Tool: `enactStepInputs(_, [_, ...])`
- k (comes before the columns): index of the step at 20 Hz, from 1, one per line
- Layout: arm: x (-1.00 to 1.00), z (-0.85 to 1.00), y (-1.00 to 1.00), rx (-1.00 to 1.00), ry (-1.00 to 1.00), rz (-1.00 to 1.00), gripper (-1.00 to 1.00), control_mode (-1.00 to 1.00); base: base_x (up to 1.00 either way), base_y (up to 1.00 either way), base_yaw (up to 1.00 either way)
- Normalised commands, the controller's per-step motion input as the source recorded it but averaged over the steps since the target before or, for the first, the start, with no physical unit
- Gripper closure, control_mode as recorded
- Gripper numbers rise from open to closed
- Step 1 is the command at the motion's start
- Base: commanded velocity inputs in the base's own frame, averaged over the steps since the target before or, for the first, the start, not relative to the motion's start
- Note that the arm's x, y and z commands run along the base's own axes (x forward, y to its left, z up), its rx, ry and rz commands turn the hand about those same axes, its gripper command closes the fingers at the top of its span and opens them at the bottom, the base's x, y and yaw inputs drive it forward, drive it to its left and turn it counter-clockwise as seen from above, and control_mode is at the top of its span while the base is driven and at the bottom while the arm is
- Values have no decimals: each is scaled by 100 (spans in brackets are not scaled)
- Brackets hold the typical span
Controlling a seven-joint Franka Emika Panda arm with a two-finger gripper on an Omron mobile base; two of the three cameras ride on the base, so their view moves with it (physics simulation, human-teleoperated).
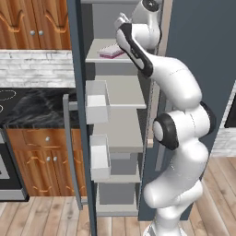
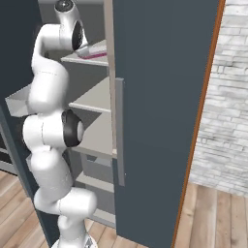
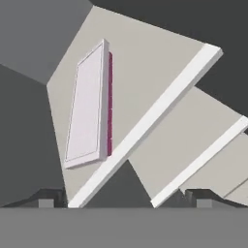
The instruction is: The ice cube tray has been filled with water. Take the tray and place it in the freezer to make ice. Close the freezer door after placing the tray.
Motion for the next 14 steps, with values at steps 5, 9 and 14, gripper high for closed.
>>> enactStepInputs(5, [-100, -100, -4, -6, -37, -2, -100, -100, 0, 0, 0])
enactStepInputs(9, [-100, -56, -14, 0, -30, -2, -100, -100, 0, 0, 0])
enactStepInputs(14, [-100, 8, -25, 0, -11, -3, -100, -100, 0, 0, 0])
